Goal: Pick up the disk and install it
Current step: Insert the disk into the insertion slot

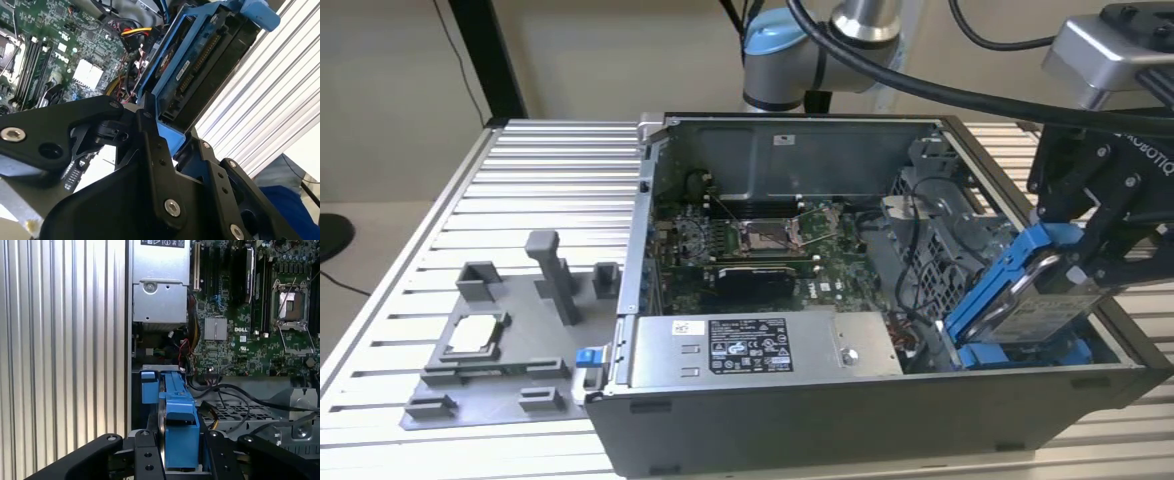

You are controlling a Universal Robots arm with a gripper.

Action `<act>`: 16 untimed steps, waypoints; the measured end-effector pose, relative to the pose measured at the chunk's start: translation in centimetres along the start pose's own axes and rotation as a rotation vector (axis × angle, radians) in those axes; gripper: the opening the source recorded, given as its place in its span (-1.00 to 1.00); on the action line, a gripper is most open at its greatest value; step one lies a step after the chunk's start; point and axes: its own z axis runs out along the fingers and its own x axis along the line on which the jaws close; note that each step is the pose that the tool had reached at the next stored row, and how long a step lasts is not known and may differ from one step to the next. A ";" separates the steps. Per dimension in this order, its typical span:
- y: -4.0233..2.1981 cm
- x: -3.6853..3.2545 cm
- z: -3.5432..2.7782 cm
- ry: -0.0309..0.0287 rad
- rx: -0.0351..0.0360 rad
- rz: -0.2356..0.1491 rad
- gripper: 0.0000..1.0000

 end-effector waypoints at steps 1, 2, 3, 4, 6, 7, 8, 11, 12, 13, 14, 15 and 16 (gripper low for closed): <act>0.00 0.00 0.00 -0.0001 0.0000 0.000 -1.00; 0.00 0.00 0.00 -0.0001 0.0000 0.000 -1.00; 0.00 0.00 0.00 -0.0001 0.0000 0.000 -1.00; 0.00 0.00 0.00 0.0000 0.0001 0.000 1.00; 0.00 0.00 0.00 -0.0001 0.0000 0.000 1.00; 0.00 0.00 0.00 -0.0001 0.0000 0.000 1.00; 0.00 0.00 0.00 -0.0002 0.0000 0.000 1.00; 0.00 0.00 0.00 -0.0001 0.0000 0.000 1.00; 0.00 0.00 0.00 -0.0002 0.0000 0.000 1.00; 0.00 0.00 0.00 -0.0003 0.0000 0.000 1.00; 0.00 0.00 0.00 -0.0002 0.0000 0.000 1.00; 0.00 0.00 0.00 -0.0002 0.0000 0.000 1.00; 0.00 0.00 0.00 -0.0002 0.0000 0.000 1.00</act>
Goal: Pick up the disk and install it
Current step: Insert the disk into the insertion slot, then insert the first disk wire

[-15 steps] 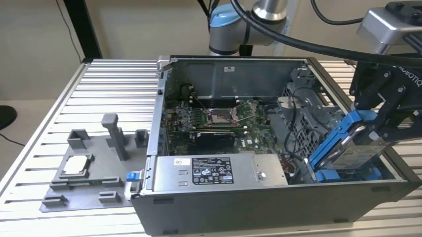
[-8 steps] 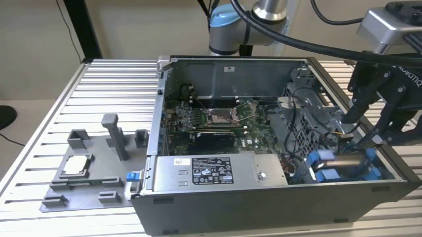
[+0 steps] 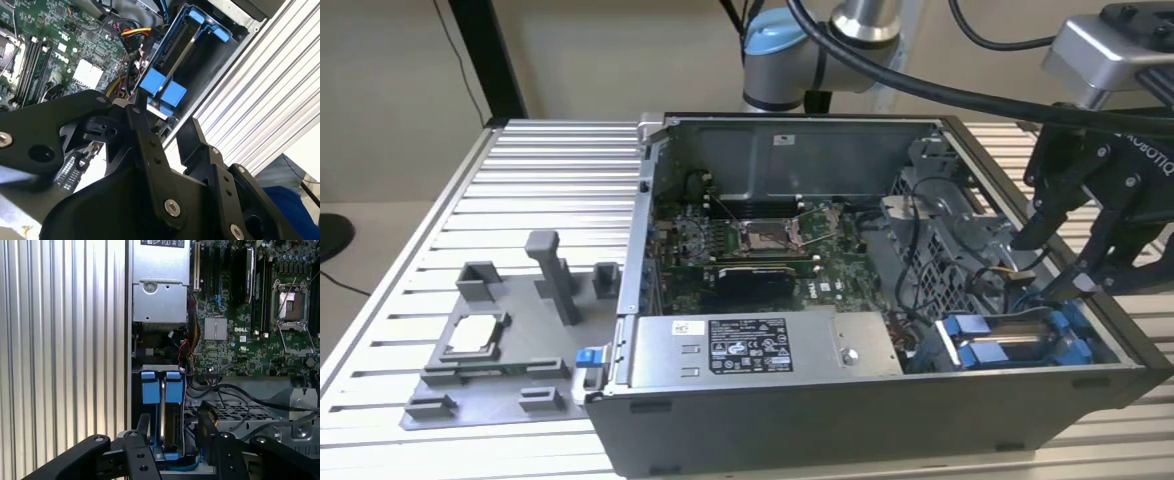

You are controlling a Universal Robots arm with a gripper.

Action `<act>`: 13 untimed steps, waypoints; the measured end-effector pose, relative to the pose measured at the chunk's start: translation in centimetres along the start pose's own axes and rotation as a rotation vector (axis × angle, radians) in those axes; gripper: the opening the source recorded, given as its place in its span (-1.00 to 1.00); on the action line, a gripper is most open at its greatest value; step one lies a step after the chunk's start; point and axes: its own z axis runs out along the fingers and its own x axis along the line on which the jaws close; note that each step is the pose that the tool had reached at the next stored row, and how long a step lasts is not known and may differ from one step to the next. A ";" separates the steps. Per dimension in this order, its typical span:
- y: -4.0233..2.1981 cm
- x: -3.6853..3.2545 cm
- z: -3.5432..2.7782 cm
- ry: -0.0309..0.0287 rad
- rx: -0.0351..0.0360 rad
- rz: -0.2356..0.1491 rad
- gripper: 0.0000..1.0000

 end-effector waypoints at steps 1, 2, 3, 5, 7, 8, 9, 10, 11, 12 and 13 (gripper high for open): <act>0.00 0.00 0.00 0.0000 0.0000 0.000 1.00; 0.00 0.00 0.00 0.0000 0.0001 0.000 1.00; 0.00 -0.02 0.02 -0.0002 0.0017 0.000 1.00; 0.00 -0.07 0.14 -0.0001 0.0090 -0.001 1.00; -0.01 -0.12 0.30 -0.0001 0.0189 -0.002 1.00; -0.01 -0.11 0.35 -0.0002 0.0219 -0.002 1.00; -0.02 -0.12 0.37 -0.0001 0.0233 -0.002 1.00; -0.01 -0.12 0.37 0.0001 0.0240 -0.002 1.00; -0.01 -0.12 0.36 0.0003 0.0240 -0.002 1.00; -0.01 -0.12 0.36 0.0003 0.0241 -0.002 1.00; -0.01 -0.12 0.37 0.0002 0.0241 -0.002 1.00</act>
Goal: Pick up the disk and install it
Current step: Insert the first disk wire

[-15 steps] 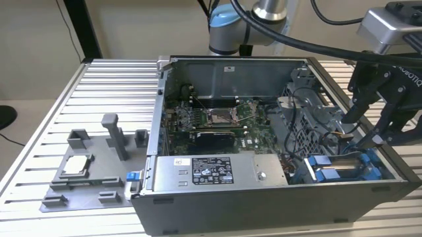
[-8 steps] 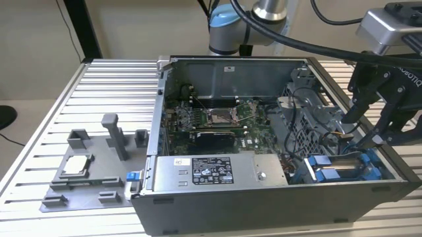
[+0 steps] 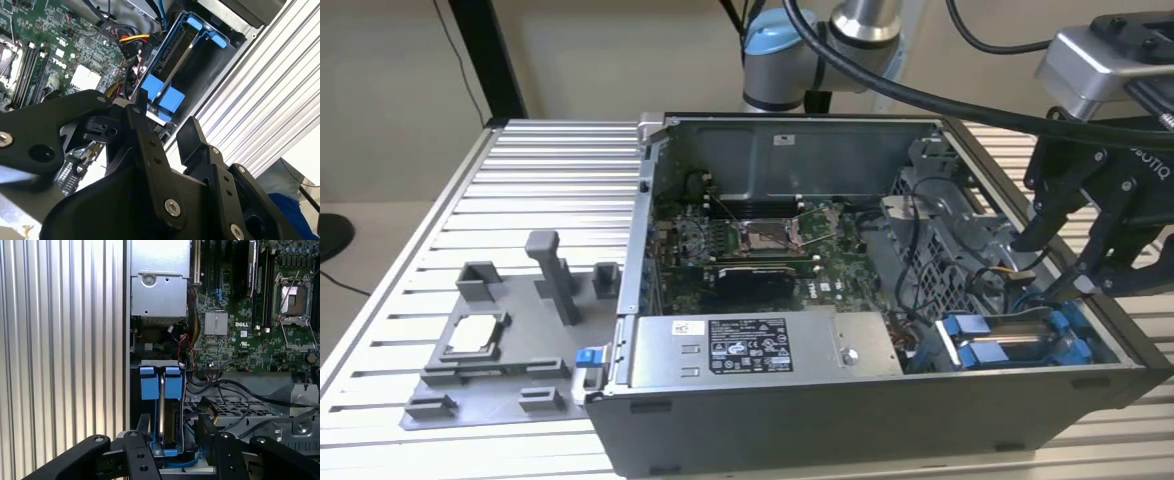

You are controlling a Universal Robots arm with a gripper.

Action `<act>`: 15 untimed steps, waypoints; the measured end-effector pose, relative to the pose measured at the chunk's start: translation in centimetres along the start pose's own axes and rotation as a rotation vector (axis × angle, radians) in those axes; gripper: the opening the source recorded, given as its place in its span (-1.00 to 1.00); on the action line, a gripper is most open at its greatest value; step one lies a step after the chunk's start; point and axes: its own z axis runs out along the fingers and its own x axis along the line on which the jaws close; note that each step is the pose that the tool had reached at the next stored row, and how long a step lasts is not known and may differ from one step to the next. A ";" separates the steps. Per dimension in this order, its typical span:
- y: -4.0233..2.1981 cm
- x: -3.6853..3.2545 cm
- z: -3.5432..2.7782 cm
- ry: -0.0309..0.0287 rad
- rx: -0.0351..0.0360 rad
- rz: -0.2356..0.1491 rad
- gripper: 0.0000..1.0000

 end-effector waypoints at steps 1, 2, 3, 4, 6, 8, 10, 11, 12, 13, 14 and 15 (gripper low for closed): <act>0.00 0.00 0.01 -0.0001 0.0000 0.000 1.00; 0.00 0.00 0.01 0.0000 0.0000 0.000 1.00; 0.00 0.00 0.01 0.0000 0.0000 0.000 1.00; 0.00 0.00 0.01 0.0000 0.0000 0.000 1.00; 0.00 0.00 0.01 0.0000 0.0000 0.000 1.00; 0.00 0.00 0.01 0.0000 0.0000 0.000 1.00; 0.00 0.00 0.01 0.0000 0.0000 0.000 1.00; 0.00 -0.01 0.04 -0.0004 0.0004 0.000 1.00; -0.01 -0.03 0.07 -0.0004 0.0011 0.000 1.00; 0.01 -0.04 0.12 -0.0001 0.0044 0.000 1.00; 0.01 -0.08 0.17 0.0000 0.0110 -0.001 1.00; 0.00 -0.12 0.21 0.0001 0.0170 -0.001 1.00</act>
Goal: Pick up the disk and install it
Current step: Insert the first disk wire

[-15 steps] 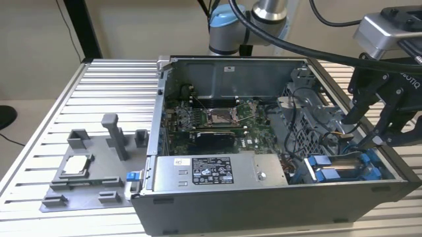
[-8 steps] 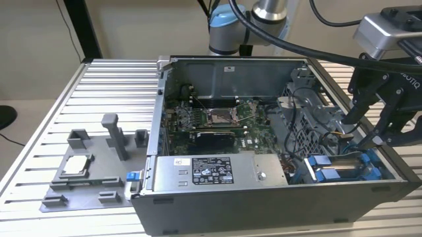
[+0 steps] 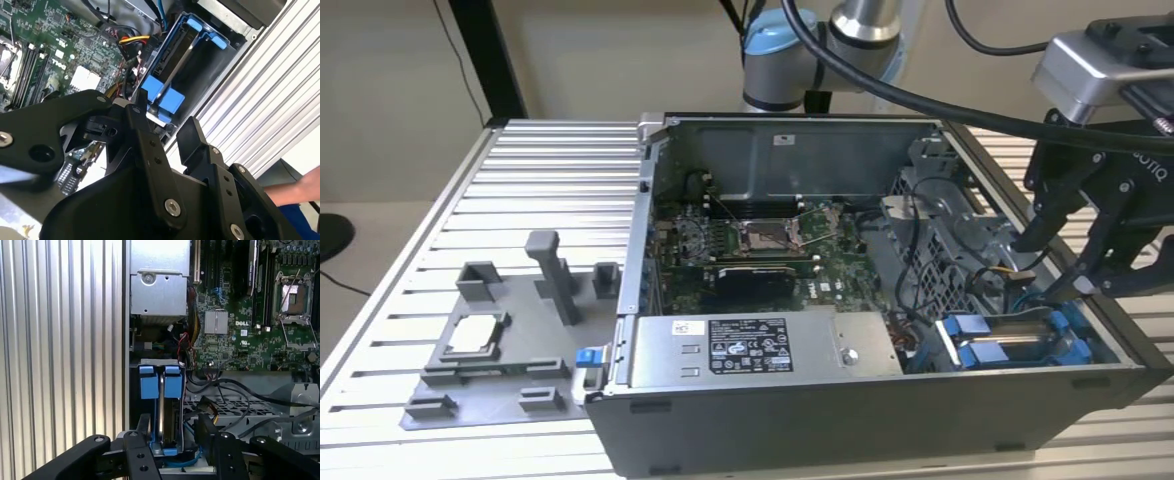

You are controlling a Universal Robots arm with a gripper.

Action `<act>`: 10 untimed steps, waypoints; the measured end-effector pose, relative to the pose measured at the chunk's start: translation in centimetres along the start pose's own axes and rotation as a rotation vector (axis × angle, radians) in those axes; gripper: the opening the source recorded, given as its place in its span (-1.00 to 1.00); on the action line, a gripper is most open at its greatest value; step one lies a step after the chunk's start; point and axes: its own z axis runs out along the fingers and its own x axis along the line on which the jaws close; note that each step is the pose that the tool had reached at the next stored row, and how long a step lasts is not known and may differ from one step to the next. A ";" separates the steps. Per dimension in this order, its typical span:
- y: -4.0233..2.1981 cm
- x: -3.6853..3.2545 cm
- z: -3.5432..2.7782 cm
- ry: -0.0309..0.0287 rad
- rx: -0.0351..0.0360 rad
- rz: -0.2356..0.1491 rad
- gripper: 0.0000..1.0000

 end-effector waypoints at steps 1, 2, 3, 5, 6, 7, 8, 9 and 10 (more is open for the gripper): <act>-0.01 -0.05 0.04 0.0001 0.0070 -0.001 1.00; -0.01 -0.10 0.08 -0.0001 0.0143 -0.001 1.00; -0.02 -0.15 0.12 0.0000 0.0199 -0.002 1.00; -0.04 -0.26 0.30 -0.0004 0.0249 -0.002 1.00; -0.06 -0.33 0.41 -0.0009 0.0257 -0.002 1.00; -0.10 -0.42 0.53 -0.0017 0.0258 -0.002 1.00; -0.17 -0.53 0.65 -0.0024 0.0259 -0.002 1.00; -0.28 -0.66 0.83 -0.0029 0.0259 -0.002 1.00; -0.42 -0.77 1.03 -0.0034 0.0259 -0.002 1.00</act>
